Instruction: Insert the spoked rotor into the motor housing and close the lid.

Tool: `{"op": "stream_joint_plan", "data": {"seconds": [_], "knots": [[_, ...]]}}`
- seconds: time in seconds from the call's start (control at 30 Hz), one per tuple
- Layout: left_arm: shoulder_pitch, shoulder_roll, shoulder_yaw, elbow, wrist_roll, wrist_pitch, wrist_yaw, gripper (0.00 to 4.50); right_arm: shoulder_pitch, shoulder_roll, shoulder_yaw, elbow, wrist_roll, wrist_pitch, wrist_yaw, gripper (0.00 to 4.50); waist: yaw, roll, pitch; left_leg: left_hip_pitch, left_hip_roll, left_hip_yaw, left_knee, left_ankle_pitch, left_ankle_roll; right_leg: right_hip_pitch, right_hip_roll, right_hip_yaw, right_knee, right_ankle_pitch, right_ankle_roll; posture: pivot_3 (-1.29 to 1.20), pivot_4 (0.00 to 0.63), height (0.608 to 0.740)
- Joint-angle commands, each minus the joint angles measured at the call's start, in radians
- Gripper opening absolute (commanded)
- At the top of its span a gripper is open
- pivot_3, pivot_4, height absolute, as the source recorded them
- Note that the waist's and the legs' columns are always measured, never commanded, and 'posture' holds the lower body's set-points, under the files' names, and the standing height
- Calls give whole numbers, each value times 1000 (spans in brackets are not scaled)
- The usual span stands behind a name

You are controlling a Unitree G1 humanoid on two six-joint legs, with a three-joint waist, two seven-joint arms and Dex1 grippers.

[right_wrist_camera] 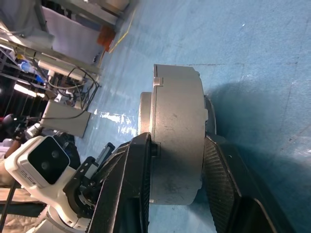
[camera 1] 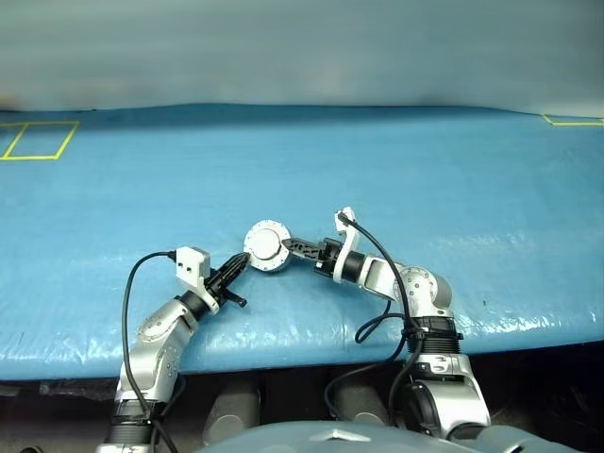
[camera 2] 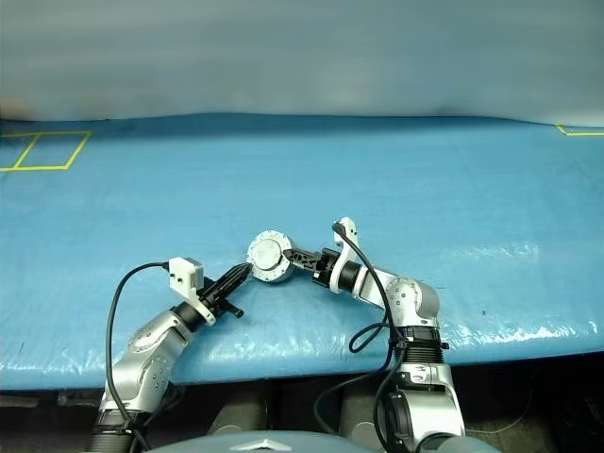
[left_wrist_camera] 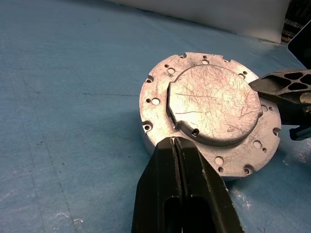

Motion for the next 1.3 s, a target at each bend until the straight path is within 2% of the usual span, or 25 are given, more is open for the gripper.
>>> {"op": "stream_joint_plan", "data": {"seconds": [0.03, 0.17, 0.27, 0.3, 0.4, 0.6, 0.73, 0.77, 0.93, 1.13, 1.3], "knots": [[17, -16, 18, -17, -19, -6, 17, 0, -17, 34, -62, 27, 42, 7, -63, 1185, -2, 0, 0, 0, 0, 0, 0, 0, 0, 0, 0, 0, 0, 0, 0, 0, 150, 740], [38, -62, 81, -51, -107, -3, 32, 0, -62, 109, -213, 94, 148, 4, -187, 1185, -9, 1, 1, 0, 0, 0, 0, 0, 0, -1, 0, 0, 0, 0, 0, 0, 150, 740], [57, -83, 97, -77, -147, 9, 37, 0, -93, 143, -281, 115, 209, -6, -251, 1185, -7, 1, 2, -2, 0, 0, 0, 0, 0, -3, 0, 0, 1, 0, 0, 0, 150, 740], [68, -91, 97, -89, -155, 9, 44, 189, -107, 158, -301, 114, 236, -9, -271, 1185, -7, 1, 3, -4, 0, 0, 0, 0, 0, -5, 0, 0, 1, 1, 1, 0, 150, 740], [90, -135, 119, -116, -231, 19, 51, 862, -137, 191, -340, 99, 311, -15, -309, 1185, -7, 1, 3, -9, 0, 1, 0, 0, 0, -10, 0, 1, 1, 3, 0, 0, 150, 740], [89, -239, 187, -167, -461, 73, 70, 2895, -151, 204, -320, 19, 465, 17, -290, 1185, -17, 1, 4, -16, 0, 1, 1, 0, 1, -16, 1, 1, 1, 5, -3, 0, 150, 740], [86, -255, 203, -188, -577, 134, 75, 4267, -139, 197, -282, -27, 540, 37, -282, 1185, -25, 1, 4, -16, 0, 1, 1, 0, 1, -16, 1, 1, 0, 5, -3, 0, 150, 740], [84, -253, 205, -191, -611, 157, 76, 4474, -133, 192, -266, -45, 557, 46, -273, 1185, -27, 1, 4, -16, 1, 1, 1, 0, 1, -16, 1, 1, 1, 5, -3, 0, 150, 740], [81, -221, 190, -210, -768, 303, 56, 4474, -97, 168, -182, -87, 552, 58, -260, 1185, -34, 1, 4, -16, 1, 0, 2, 0, 1, -15, 2, 1, 1, 5, -3, 0, 150, 740], [66, -208, 163, -217, -838, 378, 37, 4474, -44, 158, -110, -87, 531, 66, -265, 1185, -32, 1, 4, -16, 1, 0, 2, 0, 1, -15, 2, 1, 1, 5, -3, 0, 150, 740], [46, -222, 182, -217, -855, 357, 40, 4474, -7, 146, -58, -110, 517, 76, -253, 1185, -32, 1, 4, -16, 1, 0, 3, 0, 1, -15, 2, 1, 1, 5, -3, 0, 150, 740]]}}
